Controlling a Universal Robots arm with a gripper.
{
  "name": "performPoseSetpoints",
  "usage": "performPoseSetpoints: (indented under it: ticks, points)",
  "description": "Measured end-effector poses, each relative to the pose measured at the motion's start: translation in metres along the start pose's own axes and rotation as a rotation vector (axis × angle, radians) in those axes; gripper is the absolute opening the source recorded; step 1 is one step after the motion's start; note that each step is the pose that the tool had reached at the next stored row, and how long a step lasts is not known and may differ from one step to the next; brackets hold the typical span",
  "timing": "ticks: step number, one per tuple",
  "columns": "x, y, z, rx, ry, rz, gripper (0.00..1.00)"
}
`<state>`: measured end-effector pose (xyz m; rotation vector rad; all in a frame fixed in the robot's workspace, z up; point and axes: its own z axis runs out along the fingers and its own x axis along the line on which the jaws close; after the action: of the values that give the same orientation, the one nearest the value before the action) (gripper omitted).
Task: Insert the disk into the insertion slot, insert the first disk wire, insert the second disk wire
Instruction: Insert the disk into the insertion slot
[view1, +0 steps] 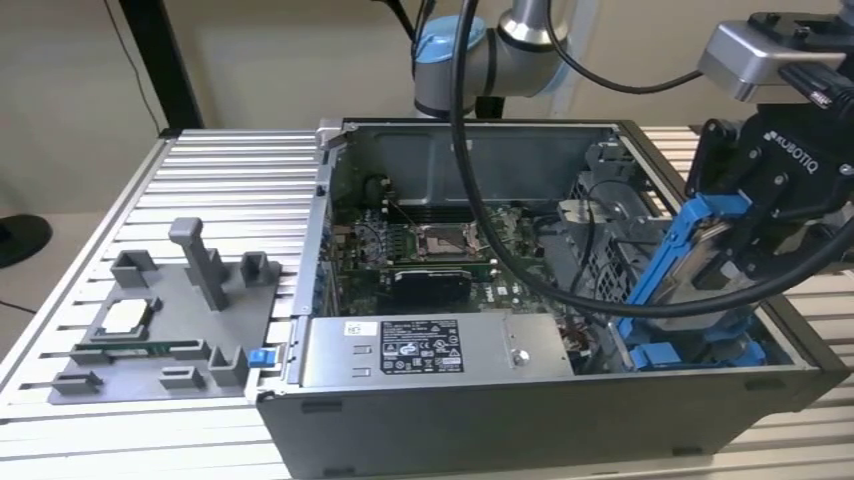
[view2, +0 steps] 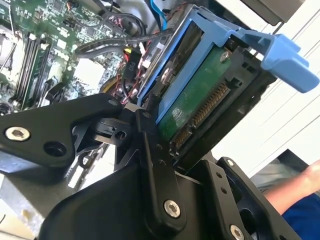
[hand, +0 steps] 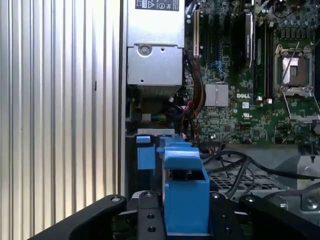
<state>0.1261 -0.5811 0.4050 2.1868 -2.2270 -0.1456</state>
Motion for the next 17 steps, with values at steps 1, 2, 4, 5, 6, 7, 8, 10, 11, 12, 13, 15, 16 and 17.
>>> performPoseSetpoints:
  ticks: [1,2,4,5,6,7,8,10,11,12,13,15,16,17]
  points:
    - [0.0004,-0.0007,0.0001,-0.004,-0.0003,0.0,0.0]
    - [0.0006,-0.0013,0.0004,-0.008,-0.0006,0.0,0.0]
    - [0.0008,-0.003,0.0025,-0.0119,-0.0008,0.001,0.0]
    - [0.0009,-0.0041,0.0038,-0.0132,-0.0005,0.001,0.0]
    - [0.001,-0.0053,0.0053,-0.0143,-0.0007,0.001,0.0]
    - [0.001,-0.0067,0.0069,-0.0158,-0.0004,0.001,0.0]
    - [0.0011,-0.008,0.0084,-0.0166,-0.0005,0.001,0.0]
    - [0.0012,-0.0104,0.0116,-0.0189,-0.0005,0.001,0.0]
    - [0.0014,-0.0111,0.0134,-0.0195,-0.0005,0.001,0.0]
    - [0.0015,-0.0113,0.0153,-0.0196,-0.0005,0.001,0.0]
    - [0.0016,-0.0115,0.017,-0.0197,-0.0005,0.001,0.0]
    - [0.0017,-0.0119,0.0207,-0.0198,-0.0004,0.001,0.0]
    - [0.0018,-0.012,0.0226,-0.0199,-0.0005,0.001,0.0]
    - [0.0019,-0.0121,0.0243,-0.0198,-0.0005,0.001,0.0]
